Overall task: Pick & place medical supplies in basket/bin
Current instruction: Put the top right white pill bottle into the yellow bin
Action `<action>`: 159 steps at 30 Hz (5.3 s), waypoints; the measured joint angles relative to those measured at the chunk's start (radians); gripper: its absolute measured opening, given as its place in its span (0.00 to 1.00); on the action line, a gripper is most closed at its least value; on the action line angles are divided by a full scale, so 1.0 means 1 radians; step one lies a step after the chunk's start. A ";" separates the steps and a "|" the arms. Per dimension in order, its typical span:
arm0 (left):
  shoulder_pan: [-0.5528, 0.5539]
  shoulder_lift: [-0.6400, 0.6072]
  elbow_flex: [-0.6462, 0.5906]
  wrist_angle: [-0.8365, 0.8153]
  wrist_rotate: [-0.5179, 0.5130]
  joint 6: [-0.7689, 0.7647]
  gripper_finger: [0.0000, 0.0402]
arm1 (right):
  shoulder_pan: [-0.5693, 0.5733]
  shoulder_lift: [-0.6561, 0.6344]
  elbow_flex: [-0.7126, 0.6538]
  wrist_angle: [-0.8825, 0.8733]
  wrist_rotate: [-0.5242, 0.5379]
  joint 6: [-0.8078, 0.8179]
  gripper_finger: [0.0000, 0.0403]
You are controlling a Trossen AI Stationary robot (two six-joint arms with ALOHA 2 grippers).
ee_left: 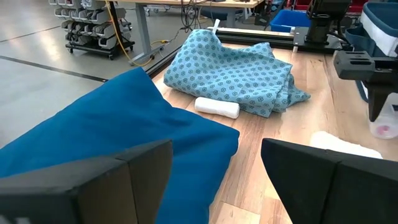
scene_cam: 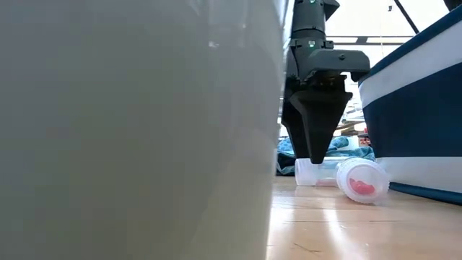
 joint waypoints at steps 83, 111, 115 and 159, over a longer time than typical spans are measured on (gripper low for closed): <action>-0.001 0.051 -0.029 0.471 0.413 -0.033 0.71 | -0.243 -0.177 -0.087 1.293 0.008 -0.468 0.35; -0.065 0.445 0.116 0.732 0.368 0.046 0.59 | -0.247 -0.177 -0.087 1.291 -0.010 -0.468 0.35; -0.065 0.444 0.116 0.745 0.391 0.049 0.47 | -0.247 -0.177 -0.087 1.285 -0.010 -0.468 0.35; -0.038 0.443 0.114 0.653 0.341 0.058 0.36 | -0.163 -0.292 -0.088 0.930 0.175 -0.449 0.54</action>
